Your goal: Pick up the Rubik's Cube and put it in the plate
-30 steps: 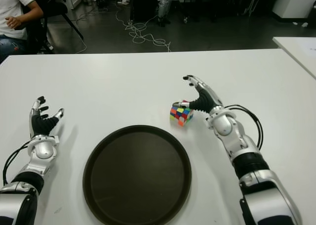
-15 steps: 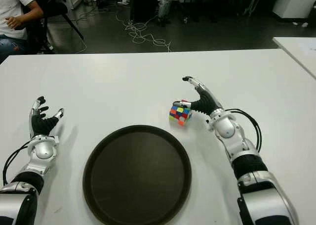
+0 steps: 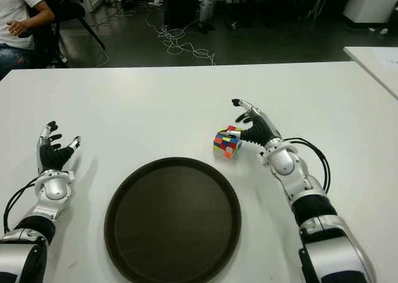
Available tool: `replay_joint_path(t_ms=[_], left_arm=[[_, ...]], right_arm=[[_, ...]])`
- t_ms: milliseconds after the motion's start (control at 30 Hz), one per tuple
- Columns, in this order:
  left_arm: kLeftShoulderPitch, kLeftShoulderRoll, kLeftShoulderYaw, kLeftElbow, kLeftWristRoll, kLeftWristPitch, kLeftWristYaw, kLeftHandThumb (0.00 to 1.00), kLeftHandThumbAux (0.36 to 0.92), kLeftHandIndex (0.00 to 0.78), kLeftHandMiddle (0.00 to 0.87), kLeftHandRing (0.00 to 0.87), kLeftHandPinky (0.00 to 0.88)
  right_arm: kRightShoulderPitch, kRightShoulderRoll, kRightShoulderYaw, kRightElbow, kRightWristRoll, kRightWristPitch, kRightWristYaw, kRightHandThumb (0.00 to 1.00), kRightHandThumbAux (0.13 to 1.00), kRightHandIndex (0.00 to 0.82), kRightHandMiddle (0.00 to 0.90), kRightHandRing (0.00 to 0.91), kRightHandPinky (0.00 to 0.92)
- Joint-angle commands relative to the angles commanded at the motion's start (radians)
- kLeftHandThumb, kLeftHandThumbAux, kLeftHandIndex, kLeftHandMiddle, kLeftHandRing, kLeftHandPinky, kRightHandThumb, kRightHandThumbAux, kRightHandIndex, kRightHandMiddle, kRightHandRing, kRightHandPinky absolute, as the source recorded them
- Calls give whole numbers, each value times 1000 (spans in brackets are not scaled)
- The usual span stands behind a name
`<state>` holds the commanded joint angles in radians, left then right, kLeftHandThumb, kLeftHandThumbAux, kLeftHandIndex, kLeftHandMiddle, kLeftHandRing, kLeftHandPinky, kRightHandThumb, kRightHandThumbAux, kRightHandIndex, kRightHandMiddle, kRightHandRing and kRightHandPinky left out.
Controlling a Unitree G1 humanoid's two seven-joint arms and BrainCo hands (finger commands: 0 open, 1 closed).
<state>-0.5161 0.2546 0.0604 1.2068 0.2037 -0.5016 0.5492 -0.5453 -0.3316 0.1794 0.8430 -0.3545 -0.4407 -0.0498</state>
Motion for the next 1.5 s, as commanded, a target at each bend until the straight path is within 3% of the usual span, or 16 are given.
replay_joint_path(t_ms=[33,100,200,333,500,700,900,1500], left_arm=[[0,0,1,0,-1,-2,-1,31,750,121,169,206,282],[0,0,1,0,-1,-4,0,35,755,123,171,210,280],[0,0,1,1,-1,-7,1,39,764,122,167,200,251],[1,0,0,1,-2,-11,-1,19,781,114,152,174,208],[0,0,0,1,-3,-7,-2,5,779,111,166,195,250],[-1,0,-1,2,-3,5,0,0,740,105,163,195,268],[-2,1,-4,1,0,13,0,0,724,98,154,184,235],[0,0,1,0,-8,10,-9,6,751,111,147,170,213]], right_arm=[[0,0,0,0,-2,-1,-2,0,533,0,154,443,372],[0,0,2,0,-10,-5,-11,0,517,0,63,282,266],[0,-1,8,2,-23,-7,-24,0,522,0,20,107,135],[-2,-7,24,0,-49,-6,-39,0,535,0,4,22,32],[-3,-11,33,-4,-68,3,-44,0,546,0,0,3,5],[-5,-15,44,-5,-96,6,-61,0,556,0,0,0,0],[-5,-14,50,-8,-108,12,-73,0,561,0,0,0,0],[2,-15,58,-26,-120,28,-77,0,591,0,0,0,0]])
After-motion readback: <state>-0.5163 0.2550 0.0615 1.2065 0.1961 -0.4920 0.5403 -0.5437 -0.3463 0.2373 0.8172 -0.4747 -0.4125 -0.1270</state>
